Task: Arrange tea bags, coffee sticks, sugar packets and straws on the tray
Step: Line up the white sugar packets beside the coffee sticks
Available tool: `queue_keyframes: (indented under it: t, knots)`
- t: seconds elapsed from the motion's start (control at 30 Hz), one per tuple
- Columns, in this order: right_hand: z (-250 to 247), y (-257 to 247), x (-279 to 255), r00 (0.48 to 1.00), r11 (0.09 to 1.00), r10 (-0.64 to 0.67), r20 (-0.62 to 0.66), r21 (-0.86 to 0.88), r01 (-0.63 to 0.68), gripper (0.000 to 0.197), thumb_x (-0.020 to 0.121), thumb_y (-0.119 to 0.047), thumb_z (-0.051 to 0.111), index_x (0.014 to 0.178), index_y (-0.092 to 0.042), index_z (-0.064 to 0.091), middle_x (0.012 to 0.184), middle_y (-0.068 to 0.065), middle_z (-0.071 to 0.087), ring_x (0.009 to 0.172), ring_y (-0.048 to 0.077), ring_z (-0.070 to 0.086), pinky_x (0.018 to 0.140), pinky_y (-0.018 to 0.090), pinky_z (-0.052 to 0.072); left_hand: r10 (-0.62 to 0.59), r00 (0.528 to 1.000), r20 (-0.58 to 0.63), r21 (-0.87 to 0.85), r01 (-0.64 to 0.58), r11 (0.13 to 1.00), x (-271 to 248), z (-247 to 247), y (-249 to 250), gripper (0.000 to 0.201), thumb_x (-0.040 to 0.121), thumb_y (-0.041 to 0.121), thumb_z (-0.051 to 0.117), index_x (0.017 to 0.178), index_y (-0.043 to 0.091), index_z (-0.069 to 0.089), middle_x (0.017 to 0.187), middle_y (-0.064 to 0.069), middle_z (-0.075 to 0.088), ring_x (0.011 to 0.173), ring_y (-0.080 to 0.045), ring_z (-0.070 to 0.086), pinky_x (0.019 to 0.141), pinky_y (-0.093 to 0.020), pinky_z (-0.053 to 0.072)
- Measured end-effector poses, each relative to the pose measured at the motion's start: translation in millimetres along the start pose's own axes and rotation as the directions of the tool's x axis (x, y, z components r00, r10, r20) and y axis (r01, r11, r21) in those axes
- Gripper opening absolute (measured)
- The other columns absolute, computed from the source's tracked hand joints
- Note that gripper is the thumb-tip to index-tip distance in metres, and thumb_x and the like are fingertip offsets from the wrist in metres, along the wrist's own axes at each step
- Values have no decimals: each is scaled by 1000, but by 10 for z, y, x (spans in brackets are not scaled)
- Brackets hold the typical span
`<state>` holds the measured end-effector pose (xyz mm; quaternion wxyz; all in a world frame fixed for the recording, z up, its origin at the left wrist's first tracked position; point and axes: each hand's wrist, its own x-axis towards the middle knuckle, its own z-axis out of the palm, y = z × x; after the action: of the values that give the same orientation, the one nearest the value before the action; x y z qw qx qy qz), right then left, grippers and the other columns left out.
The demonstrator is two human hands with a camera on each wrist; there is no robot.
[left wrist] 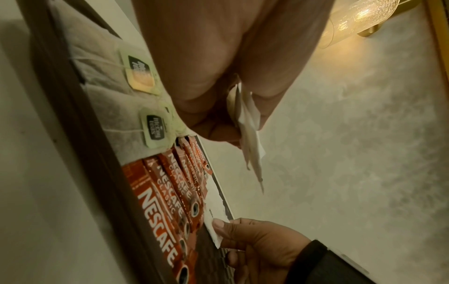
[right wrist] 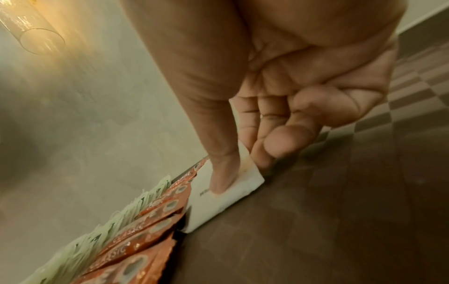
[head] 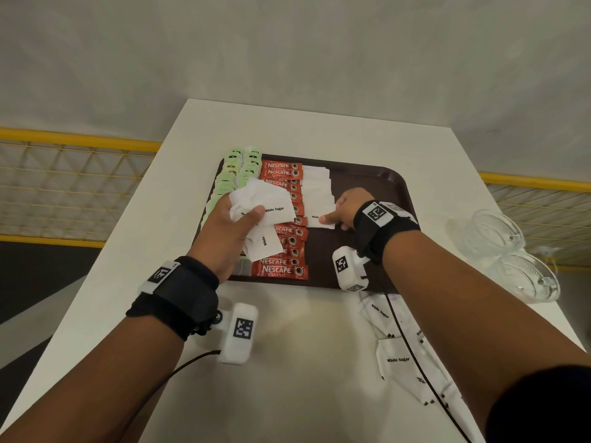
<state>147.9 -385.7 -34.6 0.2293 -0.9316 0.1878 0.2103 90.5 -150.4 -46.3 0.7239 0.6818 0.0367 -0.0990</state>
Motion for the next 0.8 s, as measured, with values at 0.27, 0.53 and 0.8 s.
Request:
queue_keyframes:
  t: [0.27, 0.53, 0.8]
  knots:
    - [-93, -67, -234, 967, 953, -216, -133, 189, 239, 48, 88, -54, 59, 92, -6, 63, 91, 6, 67, 79, 18, 61, 79, 34, 52, 12, 1000, 12, 19, -12, 1000, -39, 54, 27, 41, 95, 22, 63, 133, 21, 47, 115, 3, 68, 86, -7, 72, 66, -24, 58]
    - [0, -144, -528, 921, 804, -389, 14, 493, 332, 19, 75, -27, 82, 76, -18, 65, 72, 5, 69, 70, 15, 63, 58, 25, 46, 34, 999, -15, 40, -34, 999, -75, 197, 43, 38, 95, 28, 63, 130, 26, 48, 116, 0, 66, 89, -12, 72, 67, -29, 59]
    - [-86, 174, -458, 956, 661, -292, -9, 721, 208, 14, 80, -12, 77, 79, -14, 63, 75, 4, 68, 60, 9, 59, 54, 21, 43, -17, 998, -58, -106, 11, 994, -77, 147, 69, 26, 100, 26, 55, 126, 27, 52, 111, 3, 71, 89, -12, 72, 70, -32, 59]
